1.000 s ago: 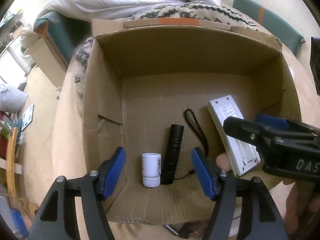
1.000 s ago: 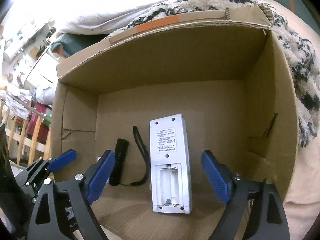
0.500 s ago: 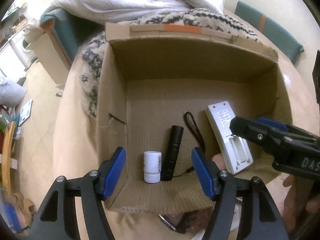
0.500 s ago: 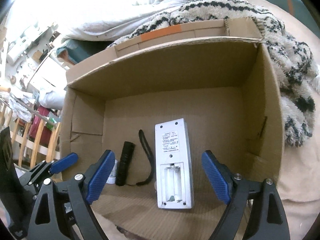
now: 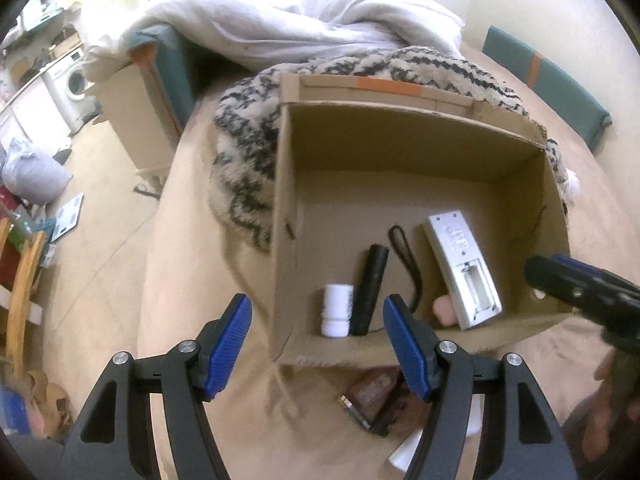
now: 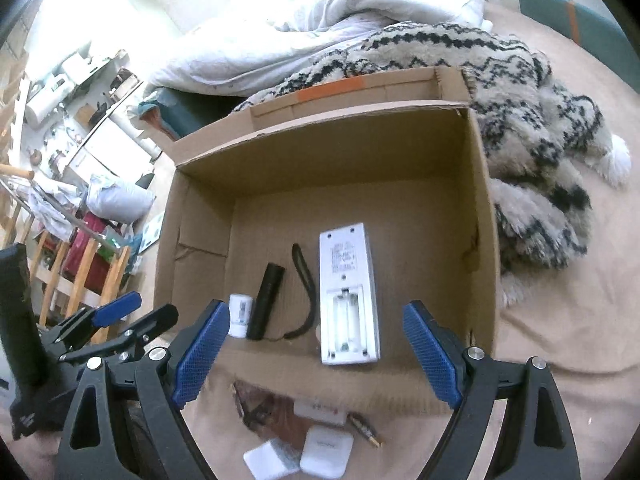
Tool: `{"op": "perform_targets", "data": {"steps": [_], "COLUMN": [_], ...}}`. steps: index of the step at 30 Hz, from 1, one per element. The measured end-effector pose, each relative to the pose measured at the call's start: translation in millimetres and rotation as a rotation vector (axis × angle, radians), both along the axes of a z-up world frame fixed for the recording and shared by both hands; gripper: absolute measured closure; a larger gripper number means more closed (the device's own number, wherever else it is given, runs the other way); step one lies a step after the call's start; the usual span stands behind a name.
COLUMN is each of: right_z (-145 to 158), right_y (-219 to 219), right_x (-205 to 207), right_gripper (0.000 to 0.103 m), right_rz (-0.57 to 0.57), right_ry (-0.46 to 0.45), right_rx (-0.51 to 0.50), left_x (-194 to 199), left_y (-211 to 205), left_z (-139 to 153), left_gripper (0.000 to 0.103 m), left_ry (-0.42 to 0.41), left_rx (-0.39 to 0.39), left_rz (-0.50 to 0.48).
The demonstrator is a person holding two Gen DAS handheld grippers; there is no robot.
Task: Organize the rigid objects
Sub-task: 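Withdraw both tools from the box back over the remaining items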
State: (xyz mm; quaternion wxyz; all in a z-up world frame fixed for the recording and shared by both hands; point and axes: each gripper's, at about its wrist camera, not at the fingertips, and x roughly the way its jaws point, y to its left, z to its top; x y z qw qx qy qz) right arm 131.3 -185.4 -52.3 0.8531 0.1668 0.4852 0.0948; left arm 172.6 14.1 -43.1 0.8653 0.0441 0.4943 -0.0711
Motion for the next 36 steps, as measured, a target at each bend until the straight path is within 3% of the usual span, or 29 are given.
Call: {"op": "perform_targets", "data": {"steps": [8,20,29,31,36], "right_z": [2,-22,-41,-43,-47], "right_y": [1,3,1,0,-3], "right_x": [-35,-61,-54,-53,-48], "right_gripper": [0.009,0.009,0.009,0.009,0.009], "right_rz": [0.01,-0.022,-0.056,-0.065,-0.08], "right_ry": [0.017,0.127,0.211,0.216,0.234], "right_rx": [0.016,0.043,0.058,0.069,0.077], "left_x": [-22,-39,-31,-22,-10], "left_y": [25,38,21,8,-33], "left_z": [-15,-39,-68,-76,-94], "left_gripper": [0.038,0.038,0.038,0.039,0.043], "left_ry": [0.114,0.212,0.309,0.332,0.343], "left_rx": [-0.075,-0.068,-0.049,-0.029,0.146], "left_rz": [0.089,0.167,0.133,0.088,-0.113]}}
